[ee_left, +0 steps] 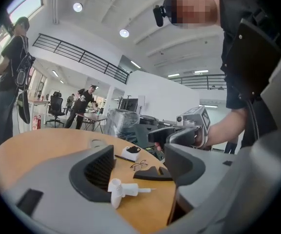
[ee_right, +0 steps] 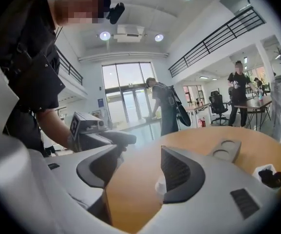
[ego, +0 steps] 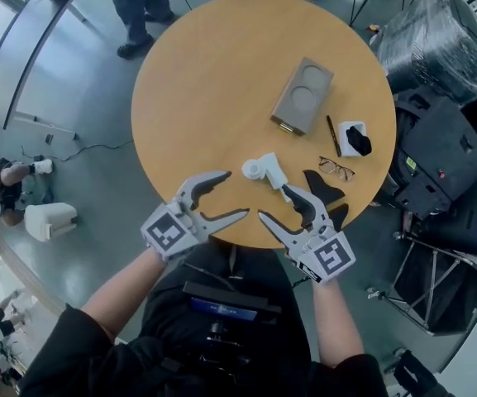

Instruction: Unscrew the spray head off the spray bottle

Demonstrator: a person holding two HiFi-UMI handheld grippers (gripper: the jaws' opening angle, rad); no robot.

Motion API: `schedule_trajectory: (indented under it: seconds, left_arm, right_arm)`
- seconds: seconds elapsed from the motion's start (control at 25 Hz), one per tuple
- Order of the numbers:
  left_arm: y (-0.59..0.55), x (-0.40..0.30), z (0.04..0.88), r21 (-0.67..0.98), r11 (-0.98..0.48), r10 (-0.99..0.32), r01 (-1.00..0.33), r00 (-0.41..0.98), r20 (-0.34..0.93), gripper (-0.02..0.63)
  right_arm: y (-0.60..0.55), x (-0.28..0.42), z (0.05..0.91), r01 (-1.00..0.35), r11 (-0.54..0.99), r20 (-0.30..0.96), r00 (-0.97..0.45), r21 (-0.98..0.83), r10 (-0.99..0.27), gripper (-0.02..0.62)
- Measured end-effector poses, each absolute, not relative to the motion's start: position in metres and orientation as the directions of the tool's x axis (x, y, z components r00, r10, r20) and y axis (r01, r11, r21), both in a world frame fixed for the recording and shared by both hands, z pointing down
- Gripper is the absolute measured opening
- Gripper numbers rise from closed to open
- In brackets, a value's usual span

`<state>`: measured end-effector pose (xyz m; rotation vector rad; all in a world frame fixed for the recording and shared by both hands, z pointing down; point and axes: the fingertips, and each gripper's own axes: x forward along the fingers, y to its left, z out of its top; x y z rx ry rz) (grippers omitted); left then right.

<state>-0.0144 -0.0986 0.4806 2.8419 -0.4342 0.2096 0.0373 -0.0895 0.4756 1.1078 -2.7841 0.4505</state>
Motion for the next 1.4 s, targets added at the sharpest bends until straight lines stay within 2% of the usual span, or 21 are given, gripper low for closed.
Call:
schedule_trajectory:
  seconds: [0.12, 0.36, 0.48, 0.64, 0.92, 0.96, 1.16, 1.4]
  left_arm:
    - [-0.087, -0.020, 0.445, 0.295, -0.902, -0.278, -0.314, 0.948, 0.157, 0.348]
    - [-0.070, -0.022, 0.395, 0.267, -0.912, -0.282, -0.312, 0.948, 0.145, 0.347]
    - [-0.058, -0.025, 0.377, 0.257, -0.916, -0.285, -0.309, 0.950, 0.127, 0.309]
    - [-0.045, -0.027, 0.360, 0.250, -0.922, -0.271, -0.296, 0.954, 0.132, 0.236]
    - [-0.036, -0.018, 0.329, 0.222, -0.932, -0.269, -0.285, 0.958, 0.100, 0.033]
    - [-0.035, -0.016, 0.327, 0.220, -0.933, -0.267, -0.283, 0.958, 0.100, 0.007]
    - [-0.037, -0.010, 0.312, 0.176, -0.947, -0.259, -0.270, 0.962, 0.083, 0.002]
    - [-0.038, -0.012, 0.304, 0.176, -0.944, -0.269, -0.277, 0.961, 0.070, 0.002]
  right_arm:
    - [-0.074, 0.035, 0.431, -0.667, 0.704, 0.143, -0.743, -0.246, -0.654, 0.287]
    - [-0.044, 0.030, 0.379, -0.634, 0.746, 0.098, -0.772, -0.204, -0.628, 0.266]
    - [-0.036, 0.028, 0.358, -0.624, 0.754, 0.070, -0.778, -0.206, -0.625, 0.247]
    - [-0.028, 0.024, 0.333, -0.608, 0.768, 0.041, -0.789, -0.202, -0.614, 0.226]
    - [-0.023, 0.027, 0.309, -0.627, 0.754, 0.017, -0.771, -0.193, -0.637, 0.009]
    - [-0.024, 0.029, 0.309, -0.631, 0.750, 0.021, -0.768, -0.197, -0.640, 0.009]
    - [-0.025, 0.033, 0.309, -0.638, 0.750, 0.059, -0.767, -0.178, -0.639, 0.008]
    - [-0.025, 0.036, 0.298, -0.627, 0.760, 0.043, -0.775, -0.170, -0.630, 0.008]
